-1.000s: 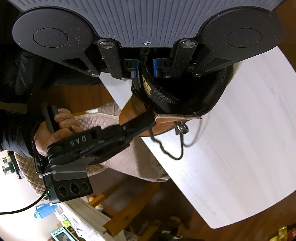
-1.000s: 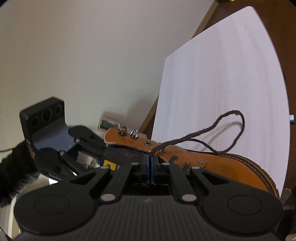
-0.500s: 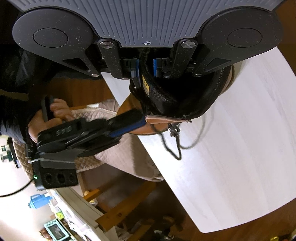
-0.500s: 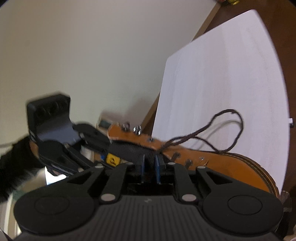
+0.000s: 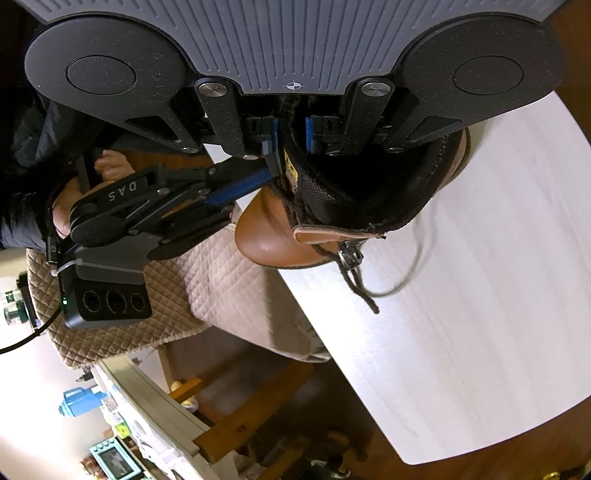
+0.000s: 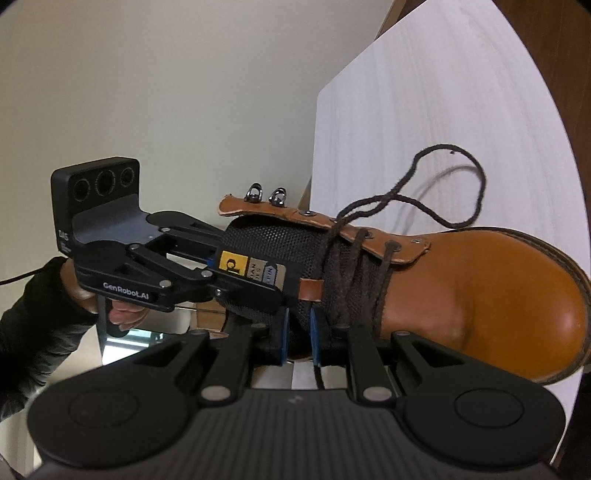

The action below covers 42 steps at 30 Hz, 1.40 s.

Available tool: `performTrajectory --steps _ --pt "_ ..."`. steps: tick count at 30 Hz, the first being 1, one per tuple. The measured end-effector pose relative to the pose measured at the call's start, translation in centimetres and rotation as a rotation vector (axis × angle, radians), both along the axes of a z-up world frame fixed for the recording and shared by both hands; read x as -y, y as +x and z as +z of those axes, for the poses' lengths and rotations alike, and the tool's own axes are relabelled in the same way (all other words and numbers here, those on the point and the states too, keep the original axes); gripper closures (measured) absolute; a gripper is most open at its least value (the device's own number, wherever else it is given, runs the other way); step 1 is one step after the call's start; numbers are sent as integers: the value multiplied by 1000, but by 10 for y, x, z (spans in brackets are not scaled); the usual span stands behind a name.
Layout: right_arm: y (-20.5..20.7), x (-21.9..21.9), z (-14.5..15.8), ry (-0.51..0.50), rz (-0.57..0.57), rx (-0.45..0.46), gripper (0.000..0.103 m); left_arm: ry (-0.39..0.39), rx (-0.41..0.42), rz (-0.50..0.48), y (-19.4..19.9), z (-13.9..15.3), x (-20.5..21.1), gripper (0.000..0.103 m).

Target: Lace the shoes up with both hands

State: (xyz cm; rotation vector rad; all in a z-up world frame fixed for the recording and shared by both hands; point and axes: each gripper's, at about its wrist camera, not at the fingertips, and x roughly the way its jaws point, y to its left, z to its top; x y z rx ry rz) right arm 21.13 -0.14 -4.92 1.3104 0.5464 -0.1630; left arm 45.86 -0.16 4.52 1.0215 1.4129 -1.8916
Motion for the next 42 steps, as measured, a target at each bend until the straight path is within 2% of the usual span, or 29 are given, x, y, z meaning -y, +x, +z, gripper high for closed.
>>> performTrajectory --steps 14,15,17,20,29,32,33,34,38,42 --pt "9 -2 0 -14 3 -19 88 -5 -12 -9 1 -2 -2 91" --pt "9 -2 0 -16 4 -20 89 -5 -12 -10 1 -2 -2 91" --pt "6 -1 0 -17 5 -25 100 -5 -15 -9 1 -2 -2 91" --pt "2 1 3 -8 8 -25 101 -9 -14 -10 0 -1 -2 91" --pt "-18 -12 24 -5 122 -37 102 -7 -16 0 0 -2 -3 91" --pt "-15 -10 23 -21 69 -12 97 1 -26 8 0 -2 -2 91" --pt "-13 -8 23 -29 49 -11 94 1 -26 9 -1 -2 -1 91" --pt "-12 -7 22 -39 31 -16 85 -1 -23 4 -1 -2 -1 91" --pt "-14 6 17 -39 -56 -14 85 -16 -9 -23 -6 0 -1 91" --pt "-18 28 7 20 -136 6 85 -24 1 -37 -8 1 -2 91"
